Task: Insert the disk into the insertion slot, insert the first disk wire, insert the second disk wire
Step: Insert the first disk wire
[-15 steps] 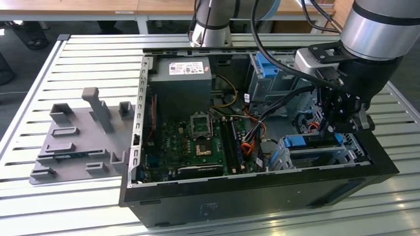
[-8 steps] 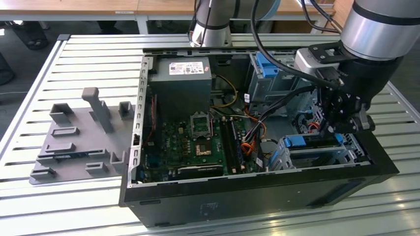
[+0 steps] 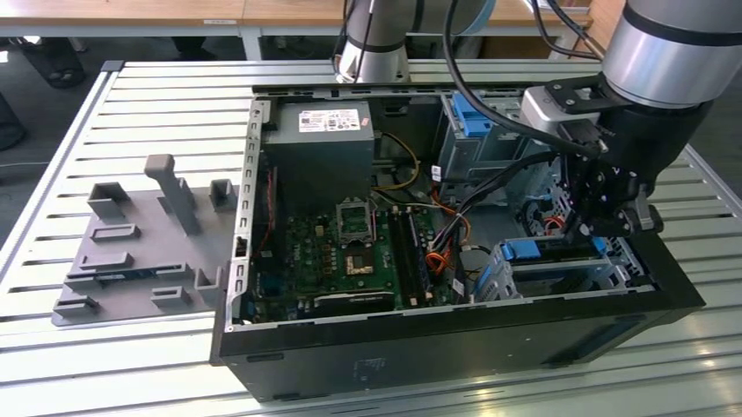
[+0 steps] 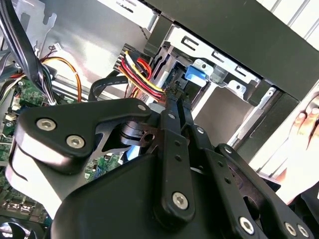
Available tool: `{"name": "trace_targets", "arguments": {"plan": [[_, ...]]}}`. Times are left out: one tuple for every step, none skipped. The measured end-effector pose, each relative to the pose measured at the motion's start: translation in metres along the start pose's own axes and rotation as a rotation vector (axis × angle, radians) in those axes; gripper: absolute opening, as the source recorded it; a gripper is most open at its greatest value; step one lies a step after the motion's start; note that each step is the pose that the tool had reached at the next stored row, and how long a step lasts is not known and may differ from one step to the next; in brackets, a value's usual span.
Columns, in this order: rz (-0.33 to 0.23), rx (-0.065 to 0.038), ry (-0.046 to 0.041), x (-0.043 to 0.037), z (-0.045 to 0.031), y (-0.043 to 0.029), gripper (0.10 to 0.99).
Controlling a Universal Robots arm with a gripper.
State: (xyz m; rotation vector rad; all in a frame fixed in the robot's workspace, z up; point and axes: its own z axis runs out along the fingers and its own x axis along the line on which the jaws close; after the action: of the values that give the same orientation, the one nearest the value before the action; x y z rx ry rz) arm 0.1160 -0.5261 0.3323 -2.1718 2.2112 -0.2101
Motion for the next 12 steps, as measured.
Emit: {"name": "trace_targets", "arguments": {"plan": [[0.0, 0.0, 0.0001, 0.0, 0.0003, 0.0, 0.165], [0.0, 0.0, 0.0003, 0.0, 0.0005, 0.0, 0.165], [0.0, 0.0, 0.0005, -0.0001, 0.0008, 0.0, 0.165], [0.0, 0.0, 0.0005, -0.0001, 0.0009, 0.0001, 0.165], [0.0, 0.0, 0.0004, -0.0001, 0.001, 0.0001, 0.165], [0.0, 0.0, 0.0001, -0.0001, 0.001, 0.0001, 0.165], [0.0, 0.0, -0.0003, -0.0002, 0.0008, 0.0, 0.165], [0.0, 0.0, -0.0007, -0.0004, 0.0005, 0.0, 0.165], [0.001, 0.0, -0.0011, -0.0007, 0.0001, -0.0001, 0.165], [0.001, 0.0, -0.0008, -0.0009, -0.0002, -0.0001, 0.165], [0.001, 0.0, 0.0, -0.0013, -0.0005, -0.0001, 0.165], [0.003, -0.001, 0.0, -0.0022, -0.0005, -0.0002, 0.165]]}}
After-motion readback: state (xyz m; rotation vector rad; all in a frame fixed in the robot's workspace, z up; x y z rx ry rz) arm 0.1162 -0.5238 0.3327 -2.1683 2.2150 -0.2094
